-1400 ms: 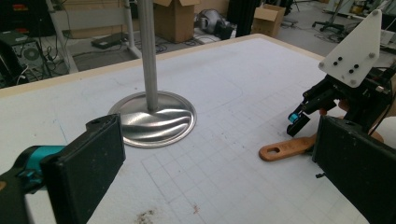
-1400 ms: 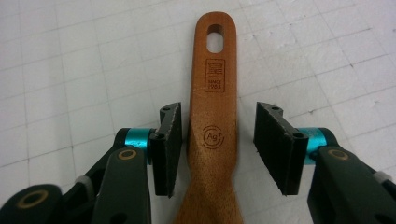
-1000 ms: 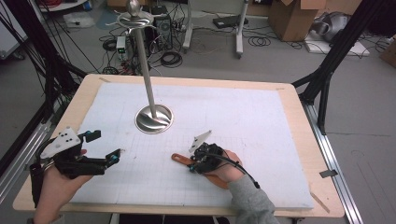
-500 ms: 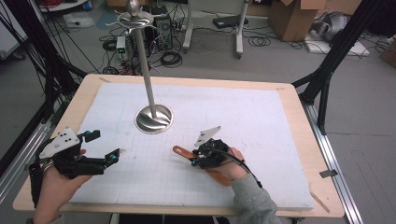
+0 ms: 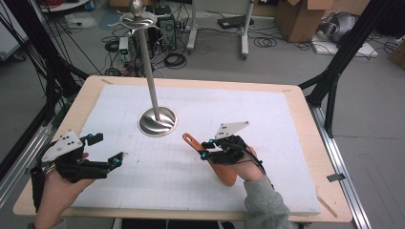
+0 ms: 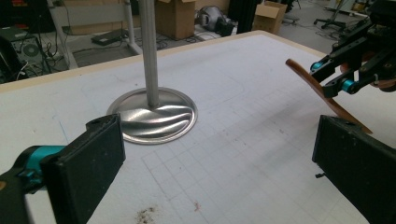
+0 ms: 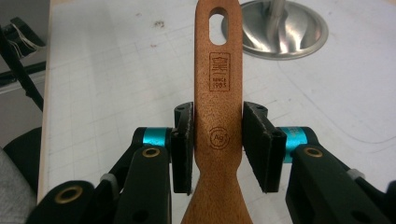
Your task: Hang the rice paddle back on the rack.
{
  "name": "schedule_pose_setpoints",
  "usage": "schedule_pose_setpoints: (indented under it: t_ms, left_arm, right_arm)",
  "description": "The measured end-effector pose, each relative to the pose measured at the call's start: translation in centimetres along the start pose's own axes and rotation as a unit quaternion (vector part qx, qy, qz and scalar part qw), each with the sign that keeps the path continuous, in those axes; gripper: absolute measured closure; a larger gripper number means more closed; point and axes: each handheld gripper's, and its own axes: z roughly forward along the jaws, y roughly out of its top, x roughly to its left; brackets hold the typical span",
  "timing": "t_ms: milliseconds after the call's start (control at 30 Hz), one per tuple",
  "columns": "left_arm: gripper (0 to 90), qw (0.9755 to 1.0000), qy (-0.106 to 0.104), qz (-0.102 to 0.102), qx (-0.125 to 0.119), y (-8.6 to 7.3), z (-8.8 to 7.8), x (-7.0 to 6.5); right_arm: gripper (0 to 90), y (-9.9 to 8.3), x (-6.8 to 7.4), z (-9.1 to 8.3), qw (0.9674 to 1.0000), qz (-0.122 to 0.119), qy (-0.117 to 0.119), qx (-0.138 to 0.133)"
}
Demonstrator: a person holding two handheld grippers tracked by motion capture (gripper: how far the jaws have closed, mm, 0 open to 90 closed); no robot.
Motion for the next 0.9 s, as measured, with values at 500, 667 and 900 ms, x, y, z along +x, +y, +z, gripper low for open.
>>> schedule_pose_setpoints:
  t_ms: [500, 667, 900]
  left_arm:
    - [2.9, 1.0000, 0.000, -0.001, 0.002, -0.1, 0.1, 0.0]
    - [2.8, 1.0000, -0.001, -0.002, 0.002, -0.1, 0.1, 0.0]
    - [2.9, 1.0000, -0.005, 0.002, 0.000, 0.0, 0.0, 0.0]
  right_arm:
    - [64.5, 0.8, 0.1, -3.2, 0.9979, -0.008, -0.018, -0.062]
    - [64.5, 0.9, 0.1, -3.9, 0.9969, -0.010, -0.023, -0.074]
    - [64.5, 1.0, 0.2, -4.4, 0.9958, -0.009, -0.032, -0.085]
